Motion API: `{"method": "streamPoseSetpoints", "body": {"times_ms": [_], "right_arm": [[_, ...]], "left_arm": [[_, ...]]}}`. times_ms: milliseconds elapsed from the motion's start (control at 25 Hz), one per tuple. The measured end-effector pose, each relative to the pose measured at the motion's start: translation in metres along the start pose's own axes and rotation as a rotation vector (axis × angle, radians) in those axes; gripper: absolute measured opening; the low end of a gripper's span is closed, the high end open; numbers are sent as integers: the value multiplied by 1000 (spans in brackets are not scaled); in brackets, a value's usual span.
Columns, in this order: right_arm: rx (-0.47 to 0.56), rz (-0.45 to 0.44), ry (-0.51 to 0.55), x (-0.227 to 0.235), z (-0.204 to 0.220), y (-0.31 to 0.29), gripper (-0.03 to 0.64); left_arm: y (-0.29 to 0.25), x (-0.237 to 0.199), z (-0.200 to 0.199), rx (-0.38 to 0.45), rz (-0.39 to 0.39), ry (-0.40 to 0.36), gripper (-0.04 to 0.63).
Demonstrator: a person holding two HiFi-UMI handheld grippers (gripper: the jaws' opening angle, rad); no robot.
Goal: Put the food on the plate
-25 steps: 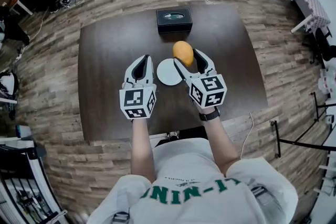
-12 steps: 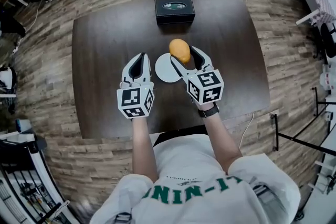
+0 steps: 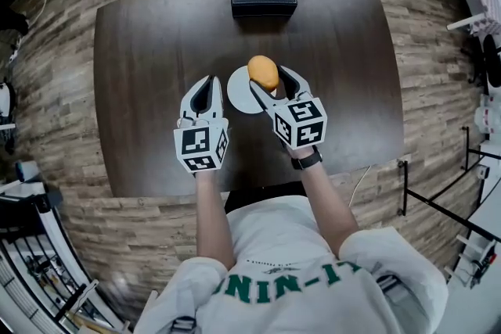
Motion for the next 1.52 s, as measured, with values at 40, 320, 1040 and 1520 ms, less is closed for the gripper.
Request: {"method": "streamPoseSetpoints", "body": {"times_ms": [40,320,1040,1520], "right_arm": [[-13,-3,-4,1,4,-4,319],[-94,-23,-30,4,38,-35,319],[-218,-24,3,6,102,-92,321],[-181,-16,-6,1,95,-79,413]], "left_arm": [[-3,-1,3,-7,0,7,12],[-18,-11,32,-45,-1,80,12],[-38,-31,87,-137,-34,116,12],[-25,-25,76,-123,-17,80,12]]}}
Point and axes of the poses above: the fingertips, and each gripper's own axes: y backward along the fingers, x to its right, z out of its underside, the point moved 9 cm from there along y, backward along the fingers, and after that the axes turned 5 degrees about y, right-handed, at the moved point
